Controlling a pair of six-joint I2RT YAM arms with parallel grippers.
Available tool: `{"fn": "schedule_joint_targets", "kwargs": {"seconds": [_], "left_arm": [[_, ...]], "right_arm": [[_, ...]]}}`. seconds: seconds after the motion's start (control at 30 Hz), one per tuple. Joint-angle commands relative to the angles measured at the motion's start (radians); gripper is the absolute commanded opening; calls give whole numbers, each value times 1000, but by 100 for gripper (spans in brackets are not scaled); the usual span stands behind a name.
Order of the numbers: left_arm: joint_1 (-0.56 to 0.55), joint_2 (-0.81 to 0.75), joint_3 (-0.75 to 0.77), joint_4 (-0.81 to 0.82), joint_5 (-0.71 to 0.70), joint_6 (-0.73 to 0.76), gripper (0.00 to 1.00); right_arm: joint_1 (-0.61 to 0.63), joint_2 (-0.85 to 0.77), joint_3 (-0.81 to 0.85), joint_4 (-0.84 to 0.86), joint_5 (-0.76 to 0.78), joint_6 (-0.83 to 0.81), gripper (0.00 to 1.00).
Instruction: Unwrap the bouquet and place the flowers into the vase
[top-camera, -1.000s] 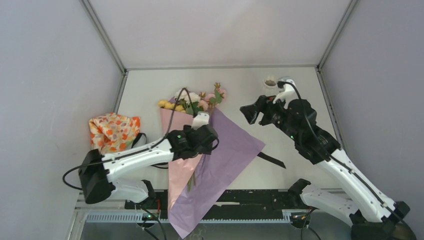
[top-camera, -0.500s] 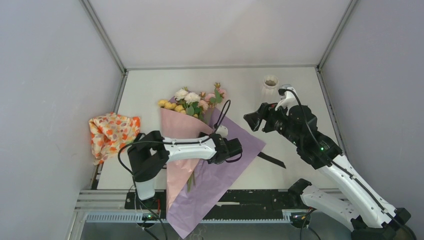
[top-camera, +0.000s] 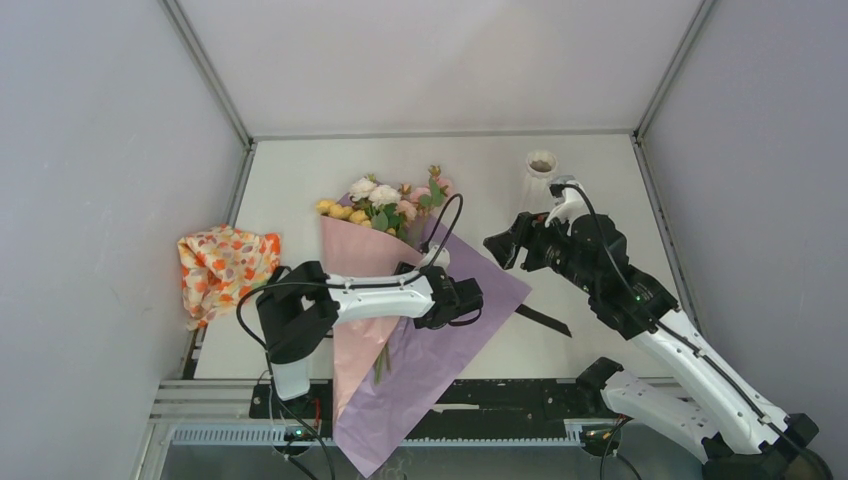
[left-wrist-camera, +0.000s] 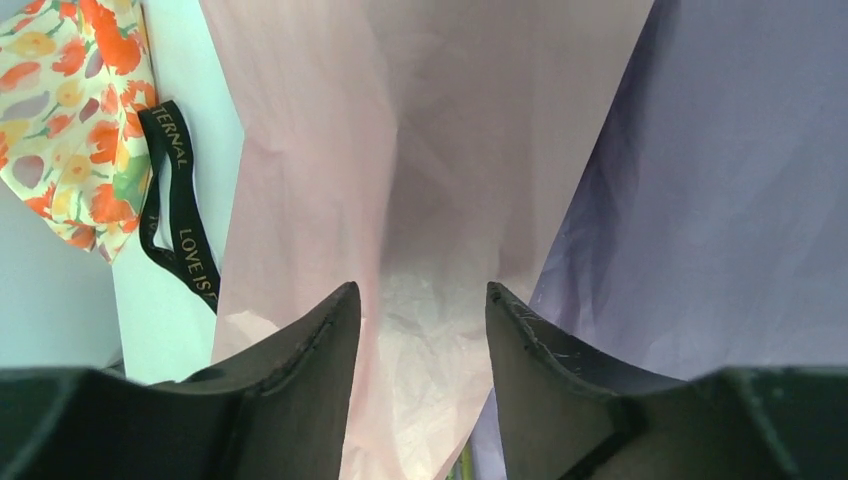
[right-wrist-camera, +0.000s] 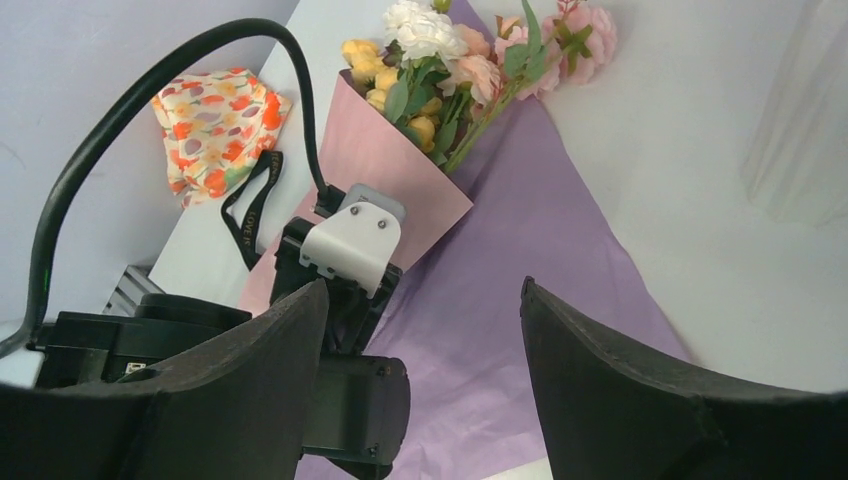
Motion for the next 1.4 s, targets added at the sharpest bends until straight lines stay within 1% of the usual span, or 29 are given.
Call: {"fn": "schedule_joint_targets", "kwargs": {"seconds": [0.0,0.03,0.1,0.13,0.17,0.2,0.27,0.3,0.37,0.4,0.5,0.67,0.77,0.9,0.93,1.0,1.17,1.37], "left_arm": [[8,-35,-3,-15,-53,-42,50],[9,-41,-8,-12,-54,-44,47],[13,-46,-14,-3,-52,-40,44],[19,-46,-13,-3,-42,-33,45],[21,-44,-9,-9,-33,-29,48],[20,-44,-3,-16,-29,-29,53],[17,-51,-1,-16,-14,-25,69],[13,-57,-1,-16,-9,-24,76],[6,-73,-3,-13,6,-12,85],[3,-77,-4,-9,16,-6,88],[3,-78,-17,17,33,16,90],[11,-37,-29,46,52,27,89],[30,-32,-55,98,84,45,89],[60,-40,-80,112,82,46,88],[68,-45,-85,113,78,46,87],[84,-62,-95,115,71,52,80],[111,-119,-116,114,50,51,53],[112,-215,-144,97,33,22,20]], "right_arm": [[-5,-7,-1,58,-21,27,79],[-5,-10,-3,60,-22,28,79],[-5,-14,-5,59,-22,28,79],[-5,-15,-7,58,-23,28,79],[-5,-17,-7,57,-24,28,78],[-5,-18,-7,54,-24,28,78],[-5,-19,-7,53,-24,27,78],[-5,-19,-7,52,-24,28,78],[-4,-18,-7,52,-25,30,78],[-3,-17,-8,55,-26,31,78],[-4,-17,-13,65,-32,34,78],[-4,-17,-13,62,-34,36,78],[-5,-23,-13,60,-30,34,78],[-5,-22,-13,54,-26,33,78],[-5,-22,-15,54,-27,32,78],[-5,-23,-21,61,-29,34,78],[-4,-24,-32,70,-32,41,78],[-4,-21,-43,75,-33,41,77]]}}
